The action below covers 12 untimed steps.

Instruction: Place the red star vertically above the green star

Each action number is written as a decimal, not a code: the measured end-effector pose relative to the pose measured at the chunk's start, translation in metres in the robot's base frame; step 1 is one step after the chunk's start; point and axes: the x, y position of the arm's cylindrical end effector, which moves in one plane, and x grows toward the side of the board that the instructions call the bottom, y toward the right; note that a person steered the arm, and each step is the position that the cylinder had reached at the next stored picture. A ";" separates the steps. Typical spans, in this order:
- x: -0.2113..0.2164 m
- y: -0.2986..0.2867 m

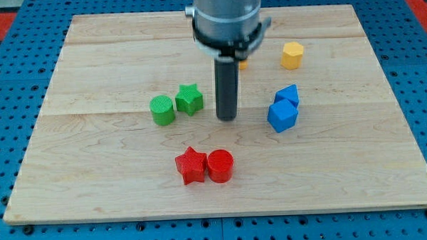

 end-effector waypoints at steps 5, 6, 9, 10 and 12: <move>0.107 0.022; 0.106 0.000; 0.052 -0.065; 0.032 -0.103; 0.020 -0.150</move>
